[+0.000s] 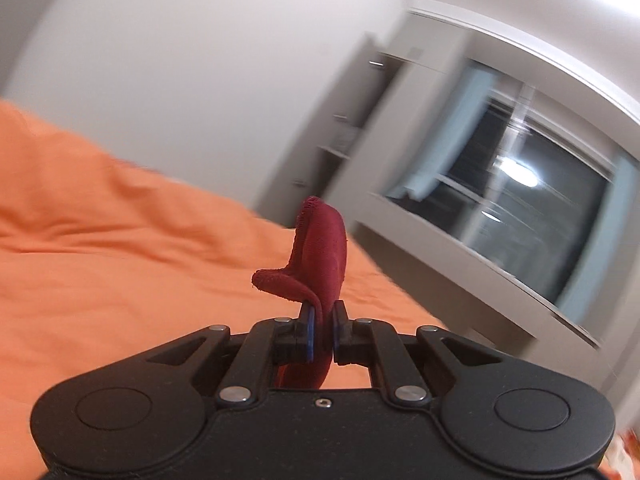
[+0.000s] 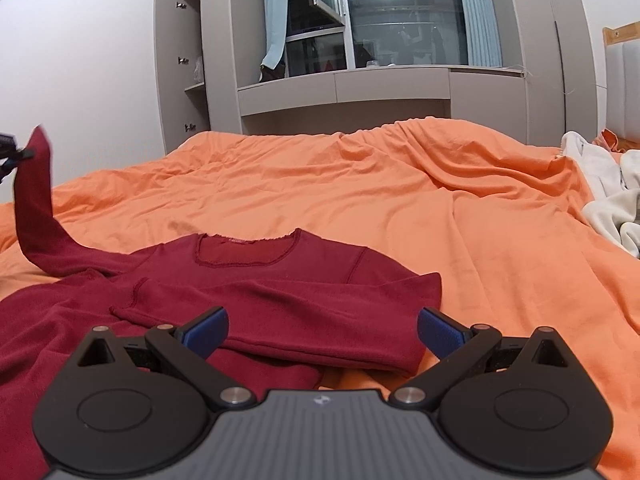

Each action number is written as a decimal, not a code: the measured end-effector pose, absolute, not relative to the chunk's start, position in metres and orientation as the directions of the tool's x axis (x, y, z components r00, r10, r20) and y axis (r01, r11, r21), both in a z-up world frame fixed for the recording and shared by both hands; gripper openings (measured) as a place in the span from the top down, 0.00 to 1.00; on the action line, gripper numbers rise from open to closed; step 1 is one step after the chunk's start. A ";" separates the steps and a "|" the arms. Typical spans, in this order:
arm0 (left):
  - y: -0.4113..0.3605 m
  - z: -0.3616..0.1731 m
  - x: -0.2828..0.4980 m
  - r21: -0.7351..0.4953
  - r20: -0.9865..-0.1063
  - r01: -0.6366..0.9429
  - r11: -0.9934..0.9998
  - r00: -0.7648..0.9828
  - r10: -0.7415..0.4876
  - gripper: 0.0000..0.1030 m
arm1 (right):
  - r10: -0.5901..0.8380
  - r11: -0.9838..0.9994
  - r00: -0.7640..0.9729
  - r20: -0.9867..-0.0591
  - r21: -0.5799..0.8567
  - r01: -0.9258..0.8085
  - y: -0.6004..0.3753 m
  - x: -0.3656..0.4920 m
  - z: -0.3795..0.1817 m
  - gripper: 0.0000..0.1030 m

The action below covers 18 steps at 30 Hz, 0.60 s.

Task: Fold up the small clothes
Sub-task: 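Lay the held sleeve across the shirt body and open the left gripper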

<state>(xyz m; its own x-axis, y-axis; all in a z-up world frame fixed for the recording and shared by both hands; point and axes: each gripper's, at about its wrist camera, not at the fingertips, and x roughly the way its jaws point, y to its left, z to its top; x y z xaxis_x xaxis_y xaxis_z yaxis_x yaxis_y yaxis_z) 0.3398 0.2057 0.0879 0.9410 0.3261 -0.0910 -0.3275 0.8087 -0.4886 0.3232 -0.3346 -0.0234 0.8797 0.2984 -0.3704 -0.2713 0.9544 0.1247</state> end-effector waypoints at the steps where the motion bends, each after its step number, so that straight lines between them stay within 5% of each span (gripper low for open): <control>1: 0.188 0.093 0.345 -0.467 -0.084 -0.296 0.833 0.953 0.292 0.92 | 0.295 0.955 0.882 -0.368 0.126 -0.267 -0.336 0.323 -0.023 0.00; 8: 0.065 0.085 0.382 -0.329 -0.125 -0.108 0.938 0.990 0.070 0.92 | 0.260 0.965 0.894 -0.365 0.143 -0.222 -0.348 0.321 -0.021 0.00; 18: -0.054 -0.010 0.409 -0.121 -0.380 0.099 0.988 0.915 -0.138 0.91 | 0.236 0.970 0.902 -0.361 0.141 -0.198 -0.351 0.320 -0.021 0.00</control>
